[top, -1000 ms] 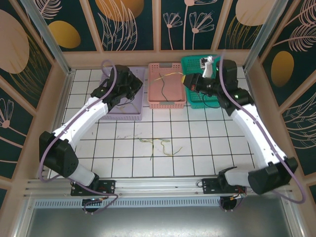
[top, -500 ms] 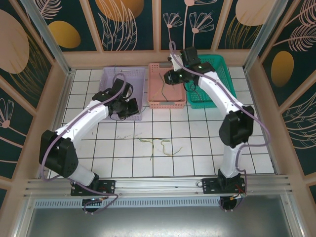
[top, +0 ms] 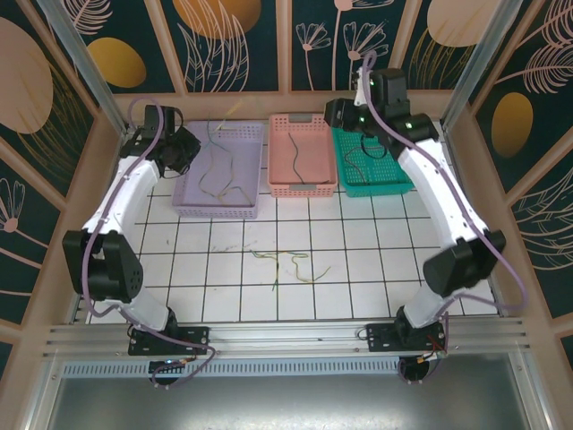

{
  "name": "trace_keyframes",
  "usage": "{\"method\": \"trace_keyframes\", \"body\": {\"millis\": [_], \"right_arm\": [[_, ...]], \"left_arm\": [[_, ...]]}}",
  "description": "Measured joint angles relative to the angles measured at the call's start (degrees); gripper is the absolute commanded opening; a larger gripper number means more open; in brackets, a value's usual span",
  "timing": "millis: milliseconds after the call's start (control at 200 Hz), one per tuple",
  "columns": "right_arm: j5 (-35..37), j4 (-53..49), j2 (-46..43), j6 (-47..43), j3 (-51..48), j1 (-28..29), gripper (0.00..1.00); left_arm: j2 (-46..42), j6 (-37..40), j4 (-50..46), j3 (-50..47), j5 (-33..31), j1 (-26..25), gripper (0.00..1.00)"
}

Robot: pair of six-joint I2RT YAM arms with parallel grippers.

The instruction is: Untangle the cables

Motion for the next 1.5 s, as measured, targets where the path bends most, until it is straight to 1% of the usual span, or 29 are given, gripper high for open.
{"method": "trace_keyframes", "body": {"millis": [130, 230, 325, 455, 566, 616, 686, 751, 821, 886, 1031, 1081, 1126, 1236, 1311, 1376, 1441, 1501], "right_arm": [[-1.3, 2.6, -5.6, 3.5, -6.7, 3.3, 0.5], [-2.1, 3.7, -6.5, 5.3, -10.0, 5.9, 0.49], [-2.7, 4.2, -6.5, 6.8, -13.0, 7.8, 0.5], [-2.8, 4.3, -6.6, 8.2, -15.2, 9.5, 0.49], [-3.3, 4.6, -6.8, 8.9, -16.0, 9.8, 0.5], [-3.5, 5.1, -7.0, 9.6, -16.5, 10.0, 0.5], [-4.3, 6.4, -7.0, 11.3, -17.3, 10.2, 0.54], [-5.3, 8.3, -7.0, 15.1, -18.3, 10.6, 0.57], [-6.4, 11.6, -6.8, 22.2, -19.5, 10.6, 0.59], [-7.7, 16.5, -6.4, 31.1, -21.4, 10.6, 0.61], [-8.7, 33.6, -5.9, 56.5, -30.3, 10.9, 0.64], [-7.5, 38.9, -5.0, 65.1, -32.5, 11.5, 0.66], [-6.3, 42.1, -4.1, 70.9, -33.0, 12.4, 0.66], [-0.3, 49.2, -3.2, 85.8, -33.0, 16.4, 0.68], [4.2, 53.0, -3.3, 92.9, -33.0, 19.5, 0.69], [7.2, 54.4, -3.3, 96.9, -32.7, 21.6, 0.71], [10.1, 54.7, -3.3, 99.6, -32.2, 22.9, 0.72], [12.5, 54.0, -3.3, 99.9, -31.3, 23.4, 0.72]], "left_arm": [[7.4, -0.9, 0.0, 4.3, -6.7, 0.0, 0.0], [12.4, 0.0, -0.4, 6.8, -11.8, -0.2, 0.0], [15.0, 2.1, -1.1, 7.7, -16.9, -0.7, 0.0], [16.2, 4.9, -3.0, 7.7, -23.3, -2.4, 0.0], [16.2, 6.6, -3.8, 6.3, -29.0, -5.3, 0.0], [16.2, 6.9, -4.1, 5.3, -30.4, -6.4, 0.0], [15.2, 6.8, -4.9, 3.5, -31.6, -7.6, 0.0], [12.6, 6.3, -5.7, 1.6, -32.0, -8.0, 0.0], [8.1, 5.6, -6.0, 0.3, -31.9, -8.0, 0.0], [2.8, 4.9, -5.1, -0.9, -31.4, -8.0, 0.0], [-7.9, 1.8, -1.2, -3.8, -29.5, -9.9, 0.0], [-11.0, -0.2, 1.2, -6.2, -29.1, -11.3, 0.0], [-12.9, -1.7, 2.9, -8.4, -29.0, -12.7, 0.0], [-15.5, -5.6, 7.5, -13.9, -29.7, -16.5, 0.0], [-16.0, -7.2, 10.1, -16.7, -31.0, -18.8, 0.0], [-16.5, -7.8, 13.0, -19.0, -32.2, -20.2, 0.0], [-17.5, -8.2, 15.8, -21.2, -33.7, -21.1, 0.0], [-18.6, -8.2, 18.3, -22.9, -34.9, -21.6, 0.0]]}}
